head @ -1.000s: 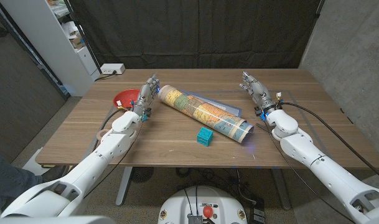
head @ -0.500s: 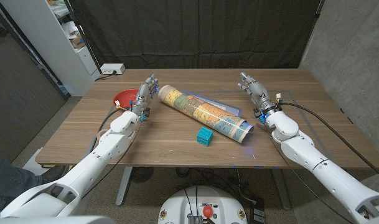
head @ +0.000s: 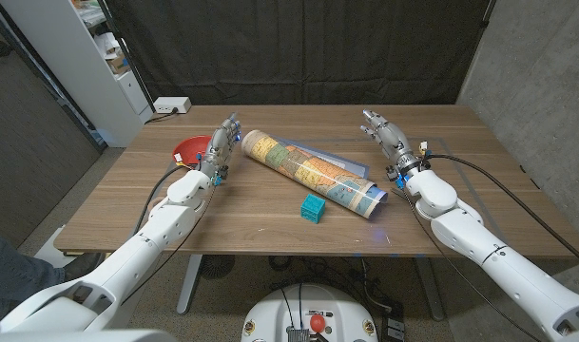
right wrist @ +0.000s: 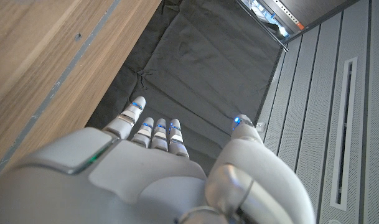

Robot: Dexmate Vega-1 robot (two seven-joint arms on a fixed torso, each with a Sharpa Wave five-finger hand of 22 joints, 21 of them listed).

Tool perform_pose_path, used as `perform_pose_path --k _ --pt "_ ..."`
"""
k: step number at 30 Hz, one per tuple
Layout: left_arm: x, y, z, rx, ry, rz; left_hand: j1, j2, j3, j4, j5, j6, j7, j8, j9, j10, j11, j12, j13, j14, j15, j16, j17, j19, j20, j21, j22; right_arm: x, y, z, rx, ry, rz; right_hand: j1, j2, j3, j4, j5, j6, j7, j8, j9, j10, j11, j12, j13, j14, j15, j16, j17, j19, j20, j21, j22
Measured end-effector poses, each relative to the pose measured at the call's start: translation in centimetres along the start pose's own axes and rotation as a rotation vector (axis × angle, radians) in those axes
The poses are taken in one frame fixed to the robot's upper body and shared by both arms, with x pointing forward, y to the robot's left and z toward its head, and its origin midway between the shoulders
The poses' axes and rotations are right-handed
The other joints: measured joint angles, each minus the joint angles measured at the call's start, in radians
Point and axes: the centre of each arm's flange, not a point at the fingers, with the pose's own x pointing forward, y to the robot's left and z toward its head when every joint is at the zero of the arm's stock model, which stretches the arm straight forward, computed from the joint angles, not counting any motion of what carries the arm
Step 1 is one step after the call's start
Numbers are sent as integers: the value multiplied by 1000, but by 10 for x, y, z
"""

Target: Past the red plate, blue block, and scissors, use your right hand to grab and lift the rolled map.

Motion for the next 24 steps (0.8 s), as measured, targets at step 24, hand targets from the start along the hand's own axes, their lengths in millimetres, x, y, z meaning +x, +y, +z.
perform_pose_path --k 24 --pt "5 -2 1 0 0 -11 4 4 0 0 0 -8 0 -4 0 0 0 -5 0 0 0 0 0 0 0 0 0 -10 8 26 -120 -33 15 5 5 -3 -6 -1 0 0 0 3 0 0 0 0 4 4 4 -5 4 4 5 0"
